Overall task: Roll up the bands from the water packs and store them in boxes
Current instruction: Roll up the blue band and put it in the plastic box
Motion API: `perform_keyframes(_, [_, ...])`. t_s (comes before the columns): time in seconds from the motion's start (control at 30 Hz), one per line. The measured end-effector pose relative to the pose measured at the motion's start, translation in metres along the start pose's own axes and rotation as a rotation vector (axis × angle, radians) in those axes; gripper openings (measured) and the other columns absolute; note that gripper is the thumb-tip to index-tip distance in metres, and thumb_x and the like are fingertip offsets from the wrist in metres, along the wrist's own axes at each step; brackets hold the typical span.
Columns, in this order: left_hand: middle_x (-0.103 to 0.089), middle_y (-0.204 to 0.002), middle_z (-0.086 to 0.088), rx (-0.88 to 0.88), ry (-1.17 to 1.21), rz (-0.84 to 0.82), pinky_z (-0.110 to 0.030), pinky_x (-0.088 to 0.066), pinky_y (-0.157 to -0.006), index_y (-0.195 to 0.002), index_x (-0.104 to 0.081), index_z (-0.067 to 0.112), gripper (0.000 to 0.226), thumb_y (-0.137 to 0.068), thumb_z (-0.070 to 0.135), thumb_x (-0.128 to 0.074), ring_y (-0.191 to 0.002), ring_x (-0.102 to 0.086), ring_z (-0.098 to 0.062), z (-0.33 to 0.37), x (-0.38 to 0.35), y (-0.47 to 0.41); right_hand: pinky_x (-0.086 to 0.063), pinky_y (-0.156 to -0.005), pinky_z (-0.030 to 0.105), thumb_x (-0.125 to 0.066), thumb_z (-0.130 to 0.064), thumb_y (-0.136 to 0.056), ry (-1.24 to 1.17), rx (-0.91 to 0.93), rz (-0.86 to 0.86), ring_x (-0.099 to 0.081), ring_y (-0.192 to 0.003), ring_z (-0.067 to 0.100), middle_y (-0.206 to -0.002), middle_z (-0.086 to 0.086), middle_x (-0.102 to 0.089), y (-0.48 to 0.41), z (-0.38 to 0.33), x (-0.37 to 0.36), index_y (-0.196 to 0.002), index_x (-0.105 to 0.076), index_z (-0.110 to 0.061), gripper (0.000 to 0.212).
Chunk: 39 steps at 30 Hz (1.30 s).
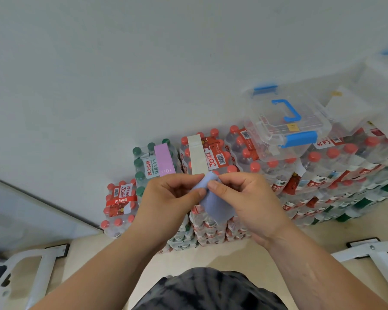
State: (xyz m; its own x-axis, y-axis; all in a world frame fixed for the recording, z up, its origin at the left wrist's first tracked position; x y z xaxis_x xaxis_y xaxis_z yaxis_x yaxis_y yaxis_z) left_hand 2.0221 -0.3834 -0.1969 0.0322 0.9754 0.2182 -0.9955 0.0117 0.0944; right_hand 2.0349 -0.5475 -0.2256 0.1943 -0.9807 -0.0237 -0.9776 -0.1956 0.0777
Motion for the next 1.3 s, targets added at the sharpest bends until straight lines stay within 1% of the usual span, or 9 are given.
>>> perform_keyframes(0.17, [-0.079,-0.092,0.005,-0.004,-0.042,0.049,-0.028,-0.060,-0.080,-0.102,-0.079,0.020,0.026,-0.084,0.002,-0.074,-0.090,-0.075,-0.015,0.000,0.006,-0.002,-0.055,-0.081,0.018,-0.057,-0.023,-0.101,0.036,-0.040,-0.080,-0.069,-0.098,0.003,-0.102,-0.013,-0.077,0.000,-0.004,0.001,-0.100,-0.081,-0.024,0.024])
perform_keyframes(0.2, [-0.079,-0.092,0.005,-0.003,-0.040,0.053,-0.027,-0.059,-0.080,-0.103,-0.079,0.019,0.026,-0.084,0.002,-0.074,-0.090,-0.075,-0.014,0.001,0.007,-0.002,-0.054,-0.081,0.020,-0.056,-0.021,-0.102,0.037,-0.053,-0.090,-0.068,-0.099,0.004,-0.102,-0.012,-0.076,0.000,-0.004,0.003,-0.099,-0.080,-0.022,0.025])
perform_keyframes(0.3, [-0.079,-0.092,0.002,0.016,0.001,0.059,-0.030,-0.059,-0.081,-0.101,-0.079,0.018,0.025,-0.084,0.001,-0.074,-0.089,-0.075,-0.017,0.001,0.006,-0.002,-0.055,-0.088,0.041,-0.063,-0.012,-0.097,0.077,-0.040,-0.077,-0.069,-0.099,0.021,-0.099,0.001,-0.076,-0.003,-0.004,0.008,-0.096,-0.080,-0.016,0.017])
perform_keyframes(0.5, [-0.079,-0.093,-0.008,0.016,0.110,0.030,-0.032,-0.058,-0.075,-0.103,-0.078,0.009,0.020,-0.086,0.001,-0.071,-0.088,-0.075,-0.025,0.002,0.005,0.000,-0.058,-0.081,0.033,-0.077,-0.009,-0.085,0.042,-0.048,-0.001,-0.074,-0.088,0.016,-0.090,0.000,-0.079,-0.004,-0.004,0.016,-0.090,-0.080,-0.014,0.008])
perform_keyframes(0.67, [-0.079,-0.092,-0.011,0.037,0.164,0.030,-0.034,-0.060,-0.073,-0.100,-0.079,0.008,0.017,-0.087,0.002,-0.069,-0.086,-0.076,-0.028,0.004,0.004,0.003,-0.060,-0.085,0.044,-0.081,-0.012,-0.081,0.040,-0.058,0.040,-0.074,-0.088,0.023,-0.088,0.002,-0.079,-0.002,-0.006,0.016,-0.085,-0.079,-0.017,0.007])
perform_keyframes(0.77, [-0.079,-0.088,-0.008,0.022,0.117,0.057,-0.030,-0.059,-0.072,-0.095,-0.080,0.011,0.016,-0.084,0.001,-0.072,-0.083,-0.075,-0.024,0.003,0.005,0.004,-0.060,-0.081,0.035,-0.082,-0.009,-0.079,0.006,-0.051,0.076,-0.074,-0.081,0.014,-0.083,-0.001,-0.079,0.001,-0.007,0.013,-0.081,-0.078,-0.019,0.011])
perform_keyframes(0.97, [-0.077,-0.079,-0.007,-0.008,0.019,0.095,-0.030,-0.060,-0.068,-0.078,-0.079,0.019,0.024,-0.077,-0.005,-0.079,-0.078,-0.072,-0.031,0.002,0.005,0.006,-0.059,-0.082,0.029,-0.079,-0.008,-0.082,-0.080,-0.065,0.091,-0.073,-0.085,0.013,-0.085,0.000,-0.079,0.006,-0.004,0.005,-0.081,-0.081,-0.018,0.010])
perform_keyframes(1.13, [-0.074,-0.078,-0.004,-0.067,-0.064,0.100,-0.033,-0.059,-0.069,-0.076,-0.078,0.019,0.020,-0.074,0.000,-0.082,-0.074,-0.070,-0.027,0.003,0.006,0.007,-0.053,-0.067,0.013,-0.077,-0.016,-0.082,-0.128,-0.048,0.065,-0.070,-0.075,0.004,-0.080,-0.002,-0.078,0.010,-0.011,0.003,-0.082,-0.081,-0.016,0.004])
perform_keyframes(1.3, [-0.073,-0.076,-0.002,-0.089,-0.135,0.080,-0.036,-0.060,-0.068,-0.079,-0.076,0.018,0.016,-0.076,0.003,-0.083,-0.072,-0.068,-0.024,0.005,0.004,0.008,-0.052,-0.065,0.012,-0.078,-0.023,-0.081,-0.101,-0.060,0.123,-0.072,-0.079,0.005,-0.086,-0.002,-0.078,0.010,-0.010,0.002,-0.083,-0.082,-0.016,0.008])
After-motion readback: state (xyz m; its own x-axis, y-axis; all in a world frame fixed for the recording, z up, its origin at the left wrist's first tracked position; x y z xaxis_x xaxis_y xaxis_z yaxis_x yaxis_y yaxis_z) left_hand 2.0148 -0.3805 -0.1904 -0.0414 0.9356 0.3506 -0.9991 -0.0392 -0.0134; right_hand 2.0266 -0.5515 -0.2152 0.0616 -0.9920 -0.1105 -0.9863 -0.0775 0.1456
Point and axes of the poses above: each hand's wrist, its own y-axis away from the middle knuckle, its own x-axis out of the back of the hand, z = x × y, the point moved 4 cm from there along -y, towards the middle knuckle
